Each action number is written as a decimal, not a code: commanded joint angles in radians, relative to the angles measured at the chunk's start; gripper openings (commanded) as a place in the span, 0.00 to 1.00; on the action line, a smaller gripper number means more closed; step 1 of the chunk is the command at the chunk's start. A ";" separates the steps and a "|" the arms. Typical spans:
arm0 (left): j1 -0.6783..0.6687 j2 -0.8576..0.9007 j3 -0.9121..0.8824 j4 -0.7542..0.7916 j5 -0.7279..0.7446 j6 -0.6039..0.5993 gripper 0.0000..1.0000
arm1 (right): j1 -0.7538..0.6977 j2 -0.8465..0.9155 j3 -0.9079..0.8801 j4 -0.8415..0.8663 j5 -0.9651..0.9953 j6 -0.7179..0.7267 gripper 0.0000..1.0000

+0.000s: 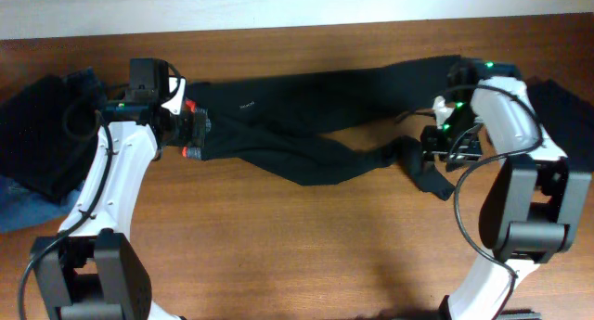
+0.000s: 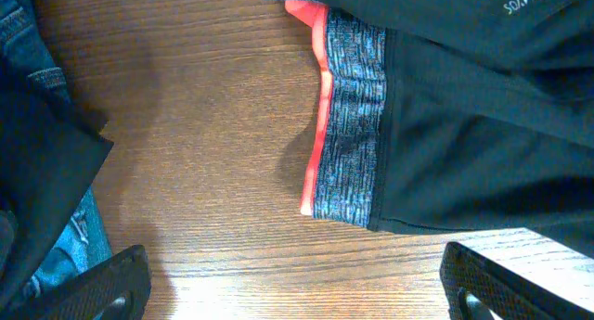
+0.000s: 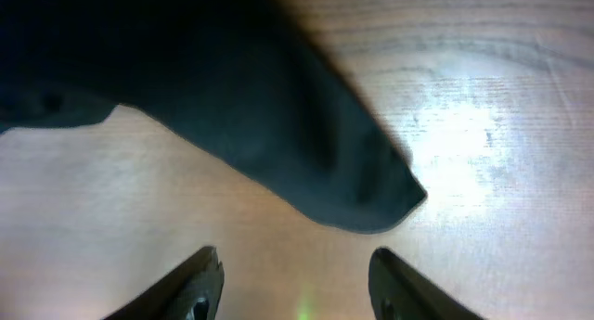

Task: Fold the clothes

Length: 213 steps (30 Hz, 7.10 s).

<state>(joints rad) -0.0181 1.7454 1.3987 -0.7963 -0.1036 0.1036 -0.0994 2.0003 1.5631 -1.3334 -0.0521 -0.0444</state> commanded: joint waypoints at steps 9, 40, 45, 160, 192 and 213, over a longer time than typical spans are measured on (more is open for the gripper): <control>0.002 0.005 -0.007 0.003 0.011 -0.013 0.99 | 0.060 0.005 -0.277 0.385 0.117 -0.052 0.56; 0.002 0.005 -0.007 -0.005 0.011 -0.013 0.99 | -0.202 -0.024 0.071 0.068 -0.218 0.177 0.46; 0.002 0.005 -0.007 -0.005 0.011 -0.013 0.99 | -0.193 -0.024 0.071 0.003 -0.170 0.127 0.49; -0.011 0.357 -0.107 -0.213 -0.057 -0.093 0.23 | -0.202 -0.015 0.137 -0.093 -0.297 -0.012 0.47; 0.010 0.357 -0.107 -0.128 0.064 -0.093 0.18 | -0.091 -0.015 -0.312 0.425 0.080 -0.047 0.49; 0.010 0.357 -0.107 -0.107 0.064 -0.093 0.19 | -0.089 -0.100 -0.269 0.315 0.113 -0.026 0.35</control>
<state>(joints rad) -0.0189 2.0251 1.3296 -0.9604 -0.0154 0.0250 -0.1883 1.9602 1.2655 -0.9966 0.0422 -0.0784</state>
